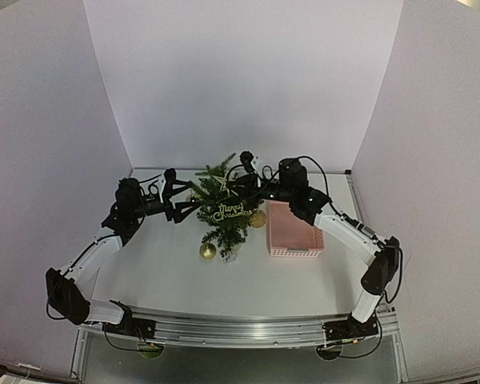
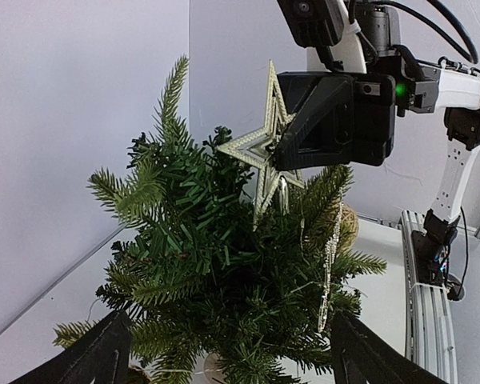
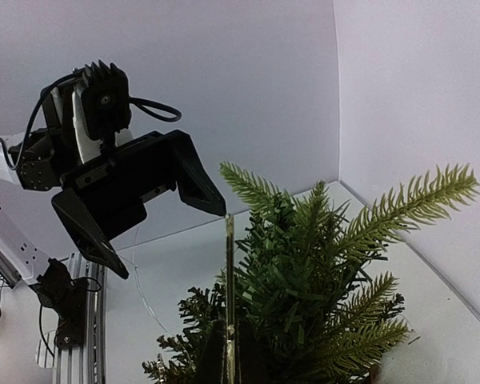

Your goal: Decorate the small christmas tree

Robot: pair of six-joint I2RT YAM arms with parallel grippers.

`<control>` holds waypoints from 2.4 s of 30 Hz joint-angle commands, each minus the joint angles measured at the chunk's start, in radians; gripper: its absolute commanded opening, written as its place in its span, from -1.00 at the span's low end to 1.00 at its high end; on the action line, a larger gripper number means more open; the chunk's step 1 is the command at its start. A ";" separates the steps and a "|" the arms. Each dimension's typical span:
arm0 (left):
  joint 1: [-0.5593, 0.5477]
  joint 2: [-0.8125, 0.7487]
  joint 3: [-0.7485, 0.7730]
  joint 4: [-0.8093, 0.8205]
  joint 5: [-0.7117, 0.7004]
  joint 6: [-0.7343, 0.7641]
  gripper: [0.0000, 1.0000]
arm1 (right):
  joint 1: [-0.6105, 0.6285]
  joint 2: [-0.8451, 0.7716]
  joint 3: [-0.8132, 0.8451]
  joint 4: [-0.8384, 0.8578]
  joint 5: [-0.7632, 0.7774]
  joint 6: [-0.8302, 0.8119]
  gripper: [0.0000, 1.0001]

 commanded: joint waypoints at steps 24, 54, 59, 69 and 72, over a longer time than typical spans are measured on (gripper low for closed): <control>0.005 -0.011 0.005 0.015 0.013 0.025 0.73 | 0.002 -0.070 -0.133 0.103 0.047 -0.037 -0.62; 0.005 -0.030 -0.011 0.023 0.020 0.034 0.73 | 0.002 -0.144 -0.087 0.090 0.070 0.024 0.30; 0.005 -0.037 -0.017 0.035 0.015 0.031 0.74 | 0.002 -0.169 -0.053 0.037 0.037 0.017 0.35; 0.019 -0.094 -0.059 0.057 -0.109 -0.008 0.81 | -0.047 -0.223 -0.017 -0.038 0.158 0.104 0.39; 0.059 -0.110 -0.083 0.095 -0.201 -0.068 0.84 | -0.086 -0.263 -0.035 -0.086 0.379 0.126 0.39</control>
